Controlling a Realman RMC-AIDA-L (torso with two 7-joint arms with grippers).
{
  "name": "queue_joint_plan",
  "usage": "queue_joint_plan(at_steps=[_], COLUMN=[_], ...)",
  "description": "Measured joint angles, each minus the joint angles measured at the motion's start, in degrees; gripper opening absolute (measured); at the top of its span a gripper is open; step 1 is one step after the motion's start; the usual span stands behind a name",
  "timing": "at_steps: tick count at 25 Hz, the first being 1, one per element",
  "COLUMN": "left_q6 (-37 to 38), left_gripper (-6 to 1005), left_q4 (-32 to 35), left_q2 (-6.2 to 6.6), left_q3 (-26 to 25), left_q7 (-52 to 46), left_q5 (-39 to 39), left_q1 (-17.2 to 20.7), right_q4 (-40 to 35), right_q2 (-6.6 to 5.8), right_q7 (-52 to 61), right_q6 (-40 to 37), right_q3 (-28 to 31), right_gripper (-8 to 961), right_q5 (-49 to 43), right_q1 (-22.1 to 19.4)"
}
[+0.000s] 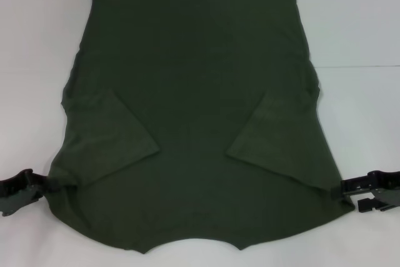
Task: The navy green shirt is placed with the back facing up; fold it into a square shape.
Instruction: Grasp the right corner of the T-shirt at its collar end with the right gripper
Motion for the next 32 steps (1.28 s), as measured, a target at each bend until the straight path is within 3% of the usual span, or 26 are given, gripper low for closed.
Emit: queue_joint_plan(at_steps=[15,32], left_q6=[0.33,0.50], left_gripper=[29,28], left_q4=[-0.66,-0.66], left_q2=[-0.01,-0.01], left_q3=[0.21,0.00], left_q7=[0.70,1.23], left_q5=[-1.31,-1.54], left_q1=[-0.07,0.22], right_q4=[0.00,-0.63], right_q2=[0.99,1.14], right_q7=[-0.78,-1.33], right_q6=[1.12,1.75], right_q3=[0.32,0.00], right_gripper=[899,899], right_q5=[0.10,-1.18], right_q1=[0.30,0.70])
